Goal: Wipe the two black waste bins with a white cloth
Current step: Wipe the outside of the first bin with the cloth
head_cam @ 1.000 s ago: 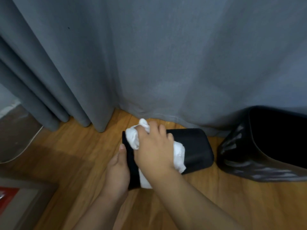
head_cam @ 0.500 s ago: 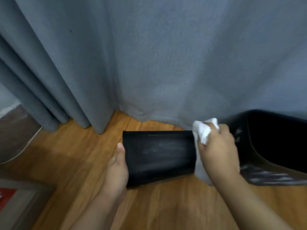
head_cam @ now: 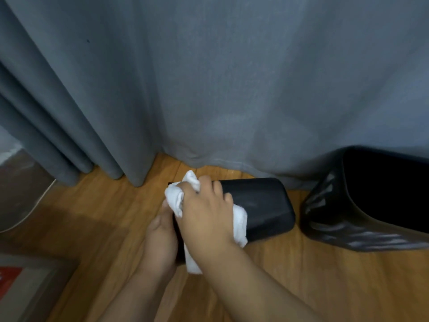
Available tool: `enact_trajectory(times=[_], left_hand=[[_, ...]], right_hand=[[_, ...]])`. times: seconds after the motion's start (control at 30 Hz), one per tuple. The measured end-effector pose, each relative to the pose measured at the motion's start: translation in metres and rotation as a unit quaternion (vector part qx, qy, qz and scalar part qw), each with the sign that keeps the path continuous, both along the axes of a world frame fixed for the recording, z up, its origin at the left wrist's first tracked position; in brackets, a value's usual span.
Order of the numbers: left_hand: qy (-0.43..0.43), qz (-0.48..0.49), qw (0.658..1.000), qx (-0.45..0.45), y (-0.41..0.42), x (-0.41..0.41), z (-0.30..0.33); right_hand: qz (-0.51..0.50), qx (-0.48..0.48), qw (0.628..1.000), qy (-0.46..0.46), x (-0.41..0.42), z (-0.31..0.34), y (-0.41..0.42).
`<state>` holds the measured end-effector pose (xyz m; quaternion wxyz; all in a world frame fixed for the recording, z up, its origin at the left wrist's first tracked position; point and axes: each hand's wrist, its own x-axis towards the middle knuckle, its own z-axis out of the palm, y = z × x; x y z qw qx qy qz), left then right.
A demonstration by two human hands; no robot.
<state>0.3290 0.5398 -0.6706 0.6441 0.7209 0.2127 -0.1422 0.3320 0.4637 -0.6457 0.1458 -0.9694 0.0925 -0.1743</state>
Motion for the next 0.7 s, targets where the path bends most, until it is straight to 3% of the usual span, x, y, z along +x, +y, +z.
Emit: enact_trajectory(times=[0.2, 0.3, 0.4, 0.5, 0.57, 0.7], left_hand=[[0.014, 0.024, 0.999, -0.045, -0.002, 0.000, 0.006], [0.005, 0.019, 0.998, -0.059, -0.002, -0.001, 0.011], [-0.011, 0.010, 0.998, -0.055, -0.003, -0.001, 0.010], [-0.028, -0.004, 0.999, -0.031, -0.005, 0.000, 0.006], [-0.034, 0.001, 0.999, 0.002, -0.003, 0.003, -0.002], [-0.030, -0.012, 0.999, 0.036, -0.002, 0.004, -0.005]], right_hand=[[-0.122, -0.053, 0.981, 0.143, 0.013, -0.003, -0.093], [-0.175, 0.002, 0.955, 0.240, 0.005, 0.008, -0.144], [-0.138, 0.024, 0.968, 0.207, 0.001, 0.027, -0.137], [0.002, 0.075, 0.988, 0.134, 0.000, 0.035, -0.080], [0.065, 0.027, 0.991, 0.111, -0.003, 0.029, -0.036], [0.007, 0.034, 0.996, 0.077, 0.000, 0.020, -0.014]])
